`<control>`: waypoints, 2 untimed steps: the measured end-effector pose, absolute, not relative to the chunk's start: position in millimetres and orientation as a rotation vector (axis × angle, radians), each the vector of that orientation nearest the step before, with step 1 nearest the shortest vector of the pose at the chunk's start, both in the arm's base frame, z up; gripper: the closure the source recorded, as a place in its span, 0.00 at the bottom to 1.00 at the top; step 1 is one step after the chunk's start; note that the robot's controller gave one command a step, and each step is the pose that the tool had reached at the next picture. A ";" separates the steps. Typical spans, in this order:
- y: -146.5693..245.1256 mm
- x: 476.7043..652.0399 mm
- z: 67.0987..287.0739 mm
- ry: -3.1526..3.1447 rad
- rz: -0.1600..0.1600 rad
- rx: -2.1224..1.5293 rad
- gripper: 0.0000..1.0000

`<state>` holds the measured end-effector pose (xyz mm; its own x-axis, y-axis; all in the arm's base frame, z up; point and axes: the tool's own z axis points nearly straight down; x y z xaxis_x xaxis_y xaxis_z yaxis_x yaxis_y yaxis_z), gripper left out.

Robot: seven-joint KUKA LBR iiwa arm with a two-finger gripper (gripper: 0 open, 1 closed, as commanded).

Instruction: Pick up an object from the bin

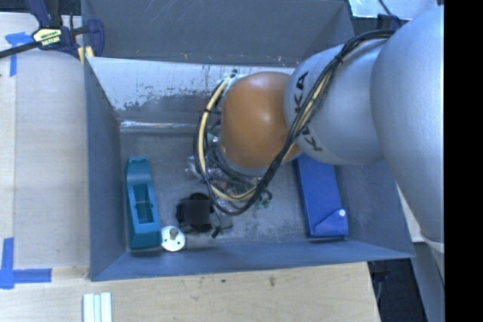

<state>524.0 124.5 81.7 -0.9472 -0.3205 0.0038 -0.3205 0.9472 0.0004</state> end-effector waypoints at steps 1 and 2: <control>130.8 548.3 73.1 -3.143 -0.003 0.117 1.00; 130.8 548.3 73.1 -3.143 -0.004 0.115 1.00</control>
Offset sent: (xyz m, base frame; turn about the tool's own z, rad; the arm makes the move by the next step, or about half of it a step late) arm 0.0000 0.0000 0.0000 0.0000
